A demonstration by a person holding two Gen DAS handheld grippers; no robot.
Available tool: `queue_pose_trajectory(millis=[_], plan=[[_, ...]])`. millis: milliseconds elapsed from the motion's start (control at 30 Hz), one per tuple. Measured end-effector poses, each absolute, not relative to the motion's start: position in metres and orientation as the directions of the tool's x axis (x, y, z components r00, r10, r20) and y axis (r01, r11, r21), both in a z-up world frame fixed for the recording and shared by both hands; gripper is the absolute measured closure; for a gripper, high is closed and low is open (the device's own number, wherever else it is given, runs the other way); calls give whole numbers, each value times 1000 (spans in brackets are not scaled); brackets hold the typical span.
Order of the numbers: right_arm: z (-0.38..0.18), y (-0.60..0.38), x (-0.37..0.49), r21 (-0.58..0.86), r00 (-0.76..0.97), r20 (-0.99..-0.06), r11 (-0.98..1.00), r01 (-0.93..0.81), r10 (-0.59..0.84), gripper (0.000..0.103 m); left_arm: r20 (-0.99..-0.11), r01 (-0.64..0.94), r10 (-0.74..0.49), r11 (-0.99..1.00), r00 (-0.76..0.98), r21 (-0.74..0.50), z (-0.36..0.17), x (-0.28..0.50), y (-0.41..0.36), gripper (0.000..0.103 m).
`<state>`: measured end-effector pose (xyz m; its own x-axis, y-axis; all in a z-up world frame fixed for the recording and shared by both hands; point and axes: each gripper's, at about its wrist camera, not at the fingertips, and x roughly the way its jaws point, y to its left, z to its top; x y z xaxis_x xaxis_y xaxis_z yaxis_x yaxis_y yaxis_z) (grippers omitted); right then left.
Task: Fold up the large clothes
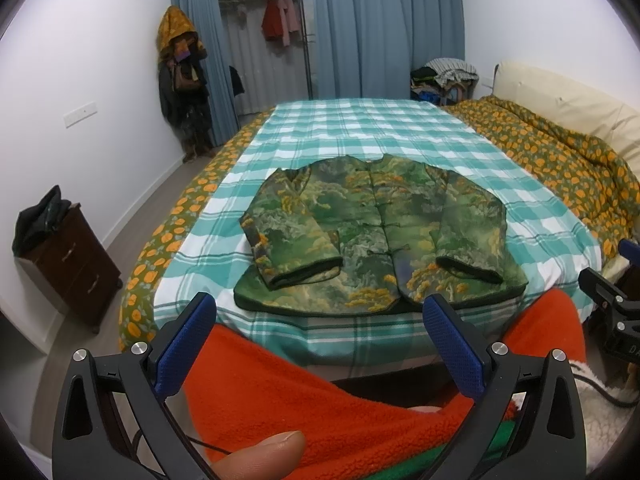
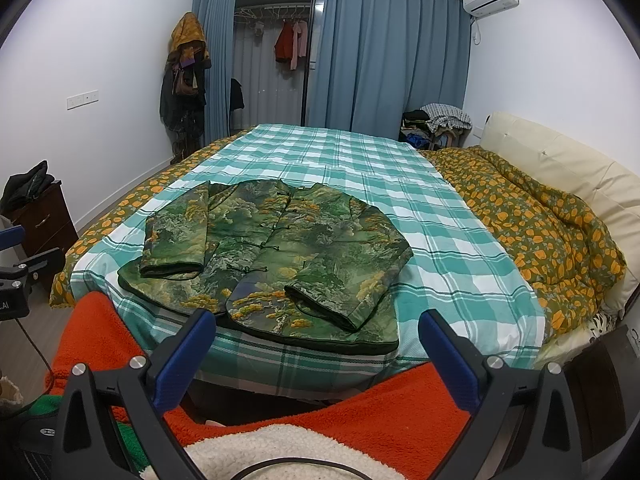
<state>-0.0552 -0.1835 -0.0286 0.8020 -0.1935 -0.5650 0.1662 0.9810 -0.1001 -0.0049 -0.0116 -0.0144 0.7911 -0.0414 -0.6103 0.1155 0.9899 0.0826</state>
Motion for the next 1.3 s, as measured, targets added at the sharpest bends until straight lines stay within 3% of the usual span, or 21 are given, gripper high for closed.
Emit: queue_pose_trajectory(millis=[1300], plan=[[-28,-184,-55,-101,802,-564,981,166,-194,0,-601,108,-29,989,799,96,-11,0,-9,0]])
